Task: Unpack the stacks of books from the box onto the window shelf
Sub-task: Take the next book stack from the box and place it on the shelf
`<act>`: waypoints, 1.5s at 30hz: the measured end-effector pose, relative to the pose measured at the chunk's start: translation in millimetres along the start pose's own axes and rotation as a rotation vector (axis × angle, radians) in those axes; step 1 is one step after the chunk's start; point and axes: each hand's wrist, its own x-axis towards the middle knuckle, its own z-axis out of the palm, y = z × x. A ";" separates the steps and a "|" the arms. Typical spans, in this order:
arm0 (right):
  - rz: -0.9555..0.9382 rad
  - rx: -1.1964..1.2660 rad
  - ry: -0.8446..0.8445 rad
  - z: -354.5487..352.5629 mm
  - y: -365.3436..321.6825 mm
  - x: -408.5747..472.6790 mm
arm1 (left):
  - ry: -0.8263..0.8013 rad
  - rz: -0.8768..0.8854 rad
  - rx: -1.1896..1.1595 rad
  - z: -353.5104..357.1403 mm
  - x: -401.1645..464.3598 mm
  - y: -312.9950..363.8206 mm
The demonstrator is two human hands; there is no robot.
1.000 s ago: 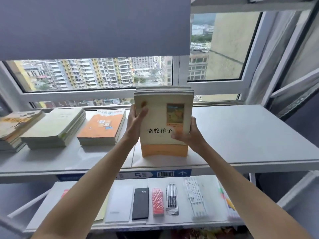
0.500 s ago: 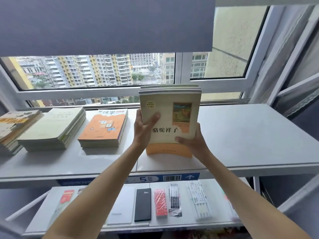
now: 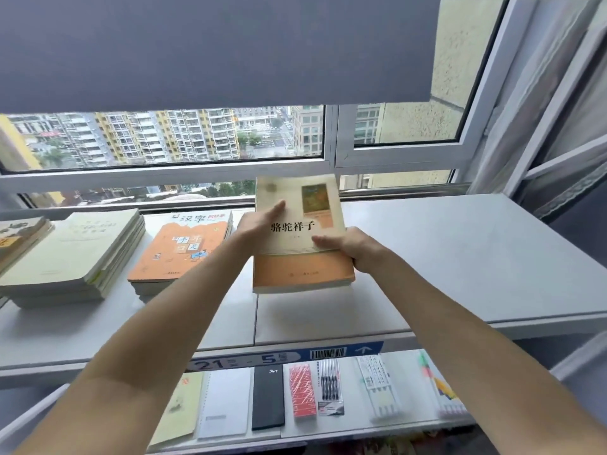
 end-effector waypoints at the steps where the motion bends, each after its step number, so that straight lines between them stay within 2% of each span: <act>1: 0.044 0.001 0.001 2.7 0.1 5.4 | -0.012 -0.027 0.013 -1.4 7.5 -4.9; 5: 0.135 -0.035 0.034 10.7 6.3 27.8 | -0.046 -0.113 0.047 -5.0 34.4 -19.7; 10: 0.129 -0.153 0.112 13.4 9.9 41.3 | -0.071 -0.189 0.177 -9.4 54.2 -20.9; 14: 0.110 -0.419 0.197 12.7 7.7 40.4 | -0.127 -0.198 0.398 -13.8 58.6 -16.3; 17: 0.093 -0.650 0.272 12.6 2.9 37.9 | -0.056 -0.117 0.651 -9.3 57.5 -12.2; 22: 0.043 -0.891 0.257 9.6 2.3 27.0 | 0.166 0.080 1.193 0.2 41.4 7.2; 24: -0.021 -1.097 0.340 -2.1 5.0 15.4 | 0.260 0.180 1.389 -0.5 32.2 16.6; 26: -0.080 -1.252 0.408 -18.3 8.1 1.0 | 0.315 0.278 1.487 -0.9 23.9 23.1; 29: -0.089 -1.367 0.432 -46.5 11.7 -25.1 | 0.326 0.384 1.514 6.1 7.4 26.3; 36: -0.013 -1.428 0.447 -102.8 20.2 -97.0 | 0.264 0.567 1.471 55.2 -45.7 21.2; 45: 0.194 -1.276 0.565 -137.8 73.2 -230.2 | 0.003 0.865 1.374 153.4 -146.4 -18.4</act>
